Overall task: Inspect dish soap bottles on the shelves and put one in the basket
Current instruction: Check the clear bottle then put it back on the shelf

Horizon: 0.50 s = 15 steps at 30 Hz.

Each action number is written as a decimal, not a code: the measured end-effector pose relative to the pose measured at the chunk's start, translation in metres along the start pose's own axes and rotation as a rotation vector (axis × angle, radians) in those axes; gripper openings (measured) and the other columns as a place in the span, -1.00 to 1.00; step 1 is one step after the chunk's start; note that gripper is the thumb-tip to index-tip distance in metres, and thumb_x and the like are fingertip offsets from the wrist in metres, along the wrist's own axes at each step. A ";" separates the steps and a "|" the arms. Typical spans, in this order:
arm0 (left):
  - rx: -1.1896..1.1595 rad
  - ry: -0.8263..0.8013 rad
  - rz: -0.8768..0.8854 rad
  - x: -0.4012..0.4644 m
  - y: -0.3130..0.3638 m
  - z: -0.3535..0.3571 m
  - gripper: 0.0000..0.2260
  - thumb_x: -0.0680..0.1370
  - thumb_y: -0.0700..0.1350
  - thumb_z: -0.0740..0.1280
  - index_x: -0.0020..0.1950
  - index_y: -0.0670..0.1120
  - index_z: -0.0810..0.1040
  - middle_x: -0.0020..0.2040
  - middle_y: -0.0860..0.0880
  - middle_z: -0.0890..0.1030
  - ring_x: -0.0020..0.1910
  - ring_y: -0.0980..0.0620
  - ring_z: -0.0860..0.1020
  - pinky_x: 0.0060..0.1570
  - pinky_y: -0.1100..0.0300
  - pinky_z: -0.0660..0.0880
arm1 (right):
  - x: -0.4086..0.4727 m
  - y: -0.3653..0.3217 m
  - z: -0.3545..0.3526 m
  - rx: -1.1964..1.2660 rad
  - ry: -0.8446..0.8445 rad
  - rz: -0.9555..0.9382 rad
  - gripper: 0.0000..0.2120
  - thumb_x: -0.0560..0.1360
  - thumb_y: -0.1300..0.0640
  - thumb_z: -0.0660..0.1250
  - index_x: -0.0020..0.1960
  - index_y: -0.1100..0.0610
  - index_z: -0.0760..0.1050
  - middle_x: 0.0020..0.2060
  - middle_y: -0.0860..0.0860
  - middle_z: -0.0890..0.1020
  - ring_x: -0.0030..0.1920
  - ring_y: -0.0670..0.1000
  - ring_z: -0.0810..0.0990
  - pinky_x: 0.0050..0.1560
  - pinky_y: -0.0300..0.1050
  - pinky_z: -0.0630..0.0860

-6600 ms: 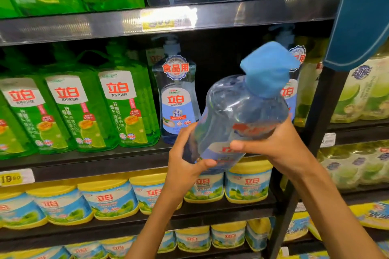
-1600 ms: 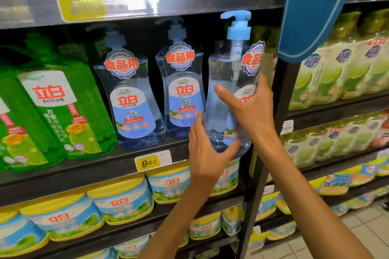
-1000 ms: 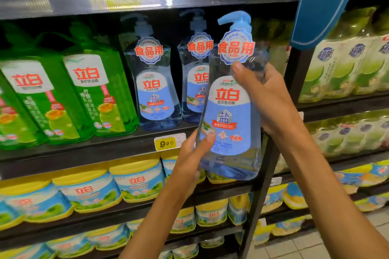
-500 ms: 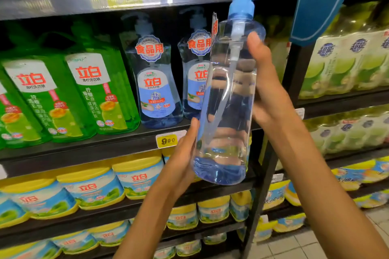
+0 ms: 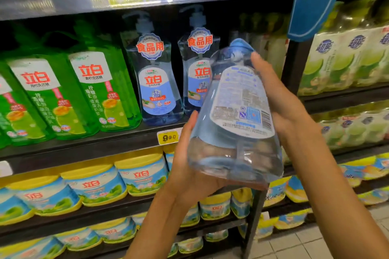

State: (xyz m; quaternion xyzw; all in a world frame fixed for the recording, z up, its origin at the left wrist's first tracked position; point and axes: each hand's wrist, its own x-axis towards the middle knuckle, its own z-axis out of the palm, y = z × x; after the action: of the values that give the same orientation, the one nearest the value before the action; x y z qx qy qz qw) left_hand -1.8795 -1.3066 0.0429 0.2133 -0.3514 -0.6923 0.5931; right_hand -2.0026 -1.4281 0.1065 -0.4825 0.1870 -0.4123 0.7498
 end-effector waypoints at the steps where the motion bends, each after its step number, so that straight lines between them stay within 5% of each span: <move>1: 0.039 0.013 -0.015 0.000 0.002 0.000 -0.42 0.66 0.14 -0.19 0.30 0.00 0.56 0.26 -0.06 0.59 0.28 -0.08 0.52 0.18 -0.01 0.51 | 0.000 0.003 -0.001 0.045 0.015 -0.003 -0.69 0.54 -0.09 0.29 -0.15 0.06 0.72 -0.12 0.07 0.73 -0.10 0.03 0.71 -0.04 -0.06 0.64; 4: 0.243 0.118 0.010 -0.003 0.018 -0.008 -0.59 0.56 0.23 0.11 0.18 0.08 0.64 0.14 -0.03 0.66 0.12 -0.05 0.63 -0.08 0.08 0.61 | 0.000 0.002 -0.006 0.072 0.044 -0.024 -0.71 0.57 -0.03 0.28 -0.14 0.07 0.71 -0.16 0.06 0.73 -0.13 0.02 0.71 -0.08 -0.06 0.65; 10: 0.461 0.210 -0.045 -0.007 0.014 0.001 -0.67 0.22 0.22 0.45 -0.11 0.10 0.73 -0.08 -0.02 0.73 -0.12 0.06 0.70 -0.23 0.24 0.59 | -0.002 -0.001 -0.001 -0.162 0.166 0.044 -0.50 0.53 -0.05 0.32 0.30 0.28 0.51 0.17 0.25 0.62 0.18 0.20 0.61 0.23 0.12 0.53; 12: 0.363 0.197 -0.021 -0.009 0.015 0.004 -0.71 0.29 0.16 0.47 -0.06 0.07 0.73 -0.03 -0.03 0.72 -0.07 0.04 0.69 -0.21 0.18 0.61 | -0.003 -0.002 -0.001 -0.173 0.197 0.086 -0.59 0.57 -0.02 0.28 0.24 0.27 0.54 0.09 0.22 0.66 0.07 0.14 0.66 0.05 0.01 0.62; 15: 0.249 0.149 0.017 -0.012 0.025 0.011 -0.67 0.38 0.13 0.36 0.04 0.02 0.71 0.07 -0.08 0.69 0.01 -0.04 0.67 -0.19 0.00 0.63 | -0.007 -0.002 -0.011 -0.130 0.145 0.131 -0.62 0.63 0.02 0.17 -0.12 0.17 0.68 -0.27 0.08 0.73 -0.31 -0.02 0.71 -0.41 -0.23 0.58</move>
State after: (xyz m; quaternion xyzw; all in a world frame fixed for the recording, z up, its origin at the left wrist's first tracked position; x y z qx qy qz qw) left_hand -1.8679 -1.2933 0.0674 0.3331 -0.3916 -0.6204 0.5923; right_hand -2.0149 -1.4295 0.1027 -0.4856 0.2981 -0.3832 0.7269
